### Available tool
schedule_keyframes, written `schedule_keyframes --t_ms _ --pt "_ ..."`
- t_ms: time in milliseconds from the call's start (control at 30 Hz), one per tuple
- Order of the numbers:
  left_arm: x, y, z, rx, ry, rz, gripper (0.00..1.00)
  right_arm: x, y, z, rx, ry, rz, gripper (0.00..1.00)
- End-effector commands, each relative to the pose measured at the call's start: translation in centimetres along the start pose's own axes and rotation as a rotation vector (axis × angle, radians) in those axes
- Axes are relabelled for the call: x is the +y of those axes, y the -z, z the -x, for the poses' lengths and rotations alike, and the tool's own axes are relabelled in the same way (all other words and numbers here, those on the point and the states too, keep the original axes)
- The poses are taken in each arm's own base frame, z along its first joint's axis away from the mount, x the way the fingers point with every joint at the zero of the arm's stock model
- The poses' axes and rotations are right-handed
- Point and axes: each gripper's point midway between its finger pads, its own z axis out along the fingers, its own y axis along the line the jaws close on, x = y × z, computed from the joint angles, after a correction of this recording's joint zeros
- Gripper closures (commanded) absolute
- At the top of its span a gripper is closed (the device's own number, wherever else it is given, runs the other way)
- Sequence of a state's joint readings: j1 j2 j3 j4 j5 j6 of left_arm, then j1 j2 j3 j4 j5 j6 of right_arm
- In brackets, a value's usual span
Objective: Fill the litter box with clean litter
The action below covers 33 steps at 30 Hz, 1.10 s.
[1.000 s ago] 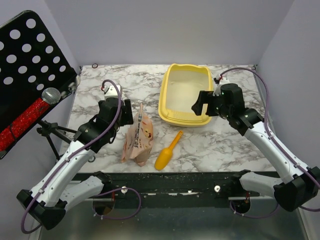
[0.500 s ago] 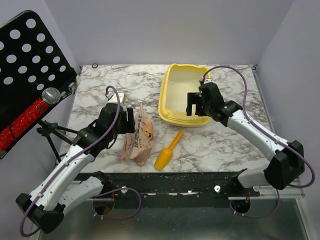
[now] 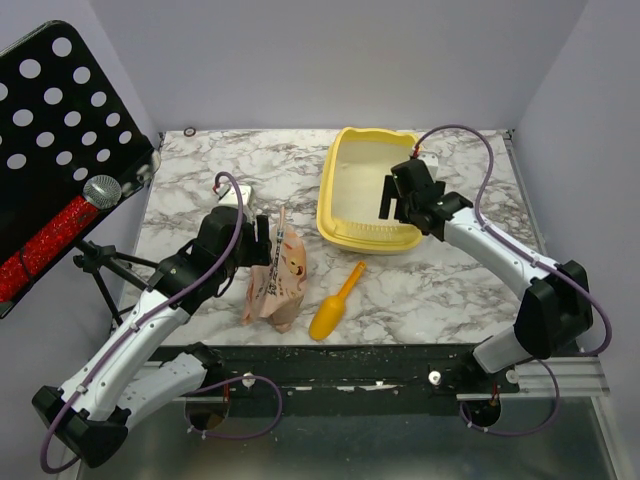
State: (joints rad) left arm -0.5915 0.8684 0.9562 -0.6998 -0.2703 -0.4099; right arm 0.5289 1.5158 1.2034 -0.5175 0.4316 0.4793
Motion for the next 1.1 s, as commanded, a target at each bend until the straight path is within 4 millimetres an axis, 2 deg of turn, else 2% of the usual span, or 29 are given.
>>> schedule_keyframes --t_ms 0,133,433,667,800,933,967,1067 --pt "-0.8 -0.2 0.3 -0.018 -0.030 -0.047 0.25 -3.1 0.4 2.3 -0.079 -0.075 -0.110 0.02" --pt "-1.3 -0.9 0.4 -0.016 -0.042 -0.064 0.24 -4.3 -1.7 1.5 -0.024 -0.112 -0.132 0.01" --pt "-1.9 -2.2 0.5 0.001 -0.076 -0.071 0.24 -4.5 -6.3 1.4 0.070 -0.105 -0.102 0.01" --pt "-2.0 -2.8 0.3 0.004 -0.088 -0.076 0.24 -3.3 -8.4 1.4 0.100 0.057 0.002 0.05" --pt "-2.1 -3.0 -0.2 0.009 -0.094 -0.086 0.24 -3.3 -9.0 1.5 0.104 0.137 0.012 0.13" --pt "-2.1 -3.2 -0.5 0.012 -0.102 -0.088 0.23 -3.1 -9.8 1.5 0.110 0.180 0.031 0.24" --pt "-2.0 -3.2 -0.6 0.015 -0.104 -0.086 0.23 -3.1 -10.1 1.3 0.117 0.187 0.034 0.29" --pt "-2.0 -3.2 -0.7 0.016 -0.107 -0.089 0.23 -3.2 -10.9 1.2 0.125 0.210 0.035 0.34"
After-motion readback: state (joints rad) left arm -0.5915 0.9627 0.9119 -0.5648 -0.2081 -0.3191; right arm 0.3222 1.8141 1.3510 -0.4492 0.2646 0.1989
